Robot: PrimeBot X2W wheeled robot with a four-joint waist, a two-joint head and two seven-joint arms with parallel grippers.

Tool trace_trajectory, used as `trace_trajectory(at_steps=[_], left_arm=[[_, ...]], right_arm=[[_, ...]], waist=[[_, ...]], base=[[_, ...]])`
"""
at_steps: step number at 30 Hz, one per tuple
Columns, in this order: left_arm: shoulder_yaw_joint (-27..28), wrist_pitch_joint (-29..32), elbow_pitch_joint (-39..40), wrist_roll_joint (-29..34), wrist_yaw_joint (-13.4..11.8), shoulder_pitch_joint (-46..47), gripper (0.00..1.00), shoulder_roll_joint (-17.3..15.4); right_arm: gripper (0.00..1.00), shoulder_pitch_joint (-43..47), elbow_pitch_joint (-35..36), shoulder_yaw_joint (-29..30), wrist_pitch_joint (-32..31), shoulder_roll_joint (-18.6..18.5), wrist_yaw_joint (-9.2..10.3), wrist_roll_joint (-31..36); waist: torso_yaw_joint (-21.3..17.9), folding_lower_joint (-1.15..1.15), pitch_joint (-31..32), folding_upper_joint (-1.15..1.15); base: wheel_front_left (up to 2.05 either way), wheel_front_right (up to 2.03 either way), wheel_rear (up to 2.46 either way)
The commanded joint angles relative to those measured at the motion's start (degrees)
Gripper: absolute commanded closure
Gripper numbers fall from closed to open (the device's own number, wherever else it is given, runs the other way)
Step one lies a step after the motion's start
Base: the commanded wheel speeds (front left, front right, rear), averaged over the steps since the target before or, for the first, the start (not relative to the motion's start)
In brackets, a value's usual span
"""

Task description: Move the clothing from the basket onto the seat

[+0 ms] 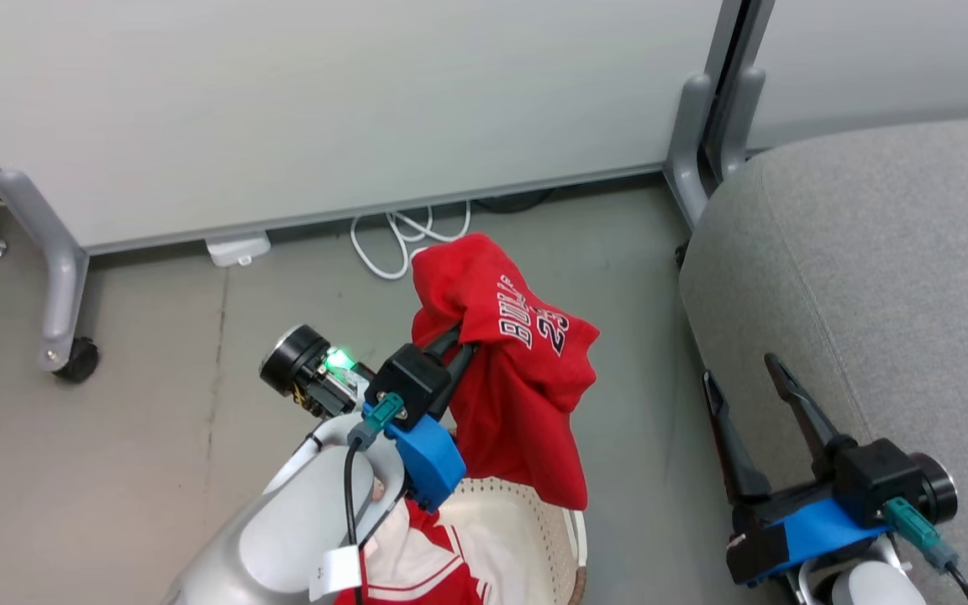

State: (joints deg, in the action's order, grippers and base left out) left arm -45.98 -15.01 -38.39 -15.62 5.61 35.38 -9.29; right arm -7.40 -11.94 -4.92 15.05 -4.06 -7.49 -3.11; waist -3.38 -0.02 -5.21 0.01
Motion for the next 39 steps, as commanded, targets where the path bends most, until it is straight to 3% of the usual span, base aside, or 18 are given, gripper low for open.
trace_trajectory(at_steps=[1,13,22,31,39], left_arm=[[0.3,-0.3,0.4,0.4,0.1,-1.3,1.00,-0.3],[0.8,-0.3,0.8,1.1,0.8,-2.6,1.00,0.3],[1.2,-0.3,1.0,1.9,1.3,-1.2,1.00,0.9],[1.2,-0.3,1.6,2.6,1.5,0.8,1.00,1.9],[0.9,-0.2,2.3,3.0,1.7,2.0,1.00,2.8]], right_arm=[[0.00,1.5,-0.1,0.2,0.2,0.1,-0.01,-0.4],[0.00,1.6,1.2,-0.6,0.2,0.5,-0.01,-0.5],[0.00,-3.3,0.2,-8.8,0.2,-0.1,-0.01,-0.6],[0.00,-11.3,-5.8,-18.1,0.2,-0.3,-0.01,-1.2],[0.00,-17.6,-13.6,-20.7,0.2,0.4,-0.01,0.6]], waist=[[0.5,0.02,1.9,-0.01],[1.5,0.02,2.4,-0.01],[2.4,0.02,2.1,-0.01],[3.8,0.02,0.4,-0.01],[4.8,0.02,-1.0,-0.01]], base=[[0.00,0.00,0.00],[0.00,0.00,0.00],[0.00,0.00,0.00],[0.00,0.00,0.00],[0.00,0.00,0.00]])
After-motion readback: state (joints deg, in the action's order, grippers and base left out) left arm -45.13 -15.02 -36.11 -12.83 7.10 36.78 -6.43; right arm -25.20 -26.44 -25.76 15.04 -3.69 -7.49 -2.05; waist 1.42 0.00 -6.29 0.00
